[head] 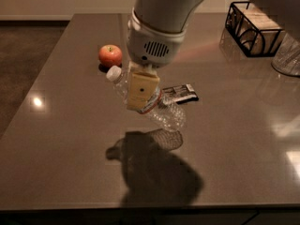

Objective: Knock water bottle over

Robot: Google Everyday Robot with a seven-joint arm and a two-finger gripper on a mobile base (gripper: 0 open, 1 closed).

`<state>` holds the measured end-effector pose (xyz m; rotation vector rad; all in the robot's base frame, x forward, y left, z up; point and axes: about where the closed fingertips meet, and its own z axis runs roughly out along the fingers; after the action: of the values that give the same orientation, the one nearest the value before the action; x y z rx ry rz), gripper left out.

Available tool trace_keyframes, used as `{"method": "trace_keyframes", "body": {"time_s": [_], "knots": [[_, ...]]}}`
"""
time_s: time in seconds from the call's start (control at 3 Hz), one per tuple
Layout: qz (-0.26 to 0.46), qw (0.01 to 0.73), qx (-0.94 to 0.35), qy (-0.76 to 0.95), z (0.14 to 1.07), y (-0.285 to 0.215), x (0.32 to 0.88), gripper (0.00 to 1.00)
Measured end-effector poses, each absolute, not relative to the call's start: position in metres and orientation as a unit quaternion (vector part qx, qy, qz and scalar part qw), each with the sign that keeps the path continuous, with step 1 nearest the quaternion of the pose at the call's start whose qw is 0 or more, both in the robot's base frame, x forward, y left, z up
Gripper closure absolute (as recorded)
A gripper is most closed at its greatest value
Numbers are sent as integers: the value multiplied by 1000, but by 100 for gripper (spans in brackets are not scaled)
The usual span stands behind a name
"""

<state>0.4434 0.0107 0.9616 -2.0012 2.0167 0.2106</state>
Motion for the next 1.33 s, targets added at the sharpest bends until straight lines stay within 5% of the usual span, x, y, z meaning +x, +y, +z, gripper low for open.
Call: {"method": "trace_keyframes", "body": {"time_s": [0.67,1.33], "knots": [[13,88,-708,701,941,5,451,100],[17,49,-723,689,910,21,450,61]]}}
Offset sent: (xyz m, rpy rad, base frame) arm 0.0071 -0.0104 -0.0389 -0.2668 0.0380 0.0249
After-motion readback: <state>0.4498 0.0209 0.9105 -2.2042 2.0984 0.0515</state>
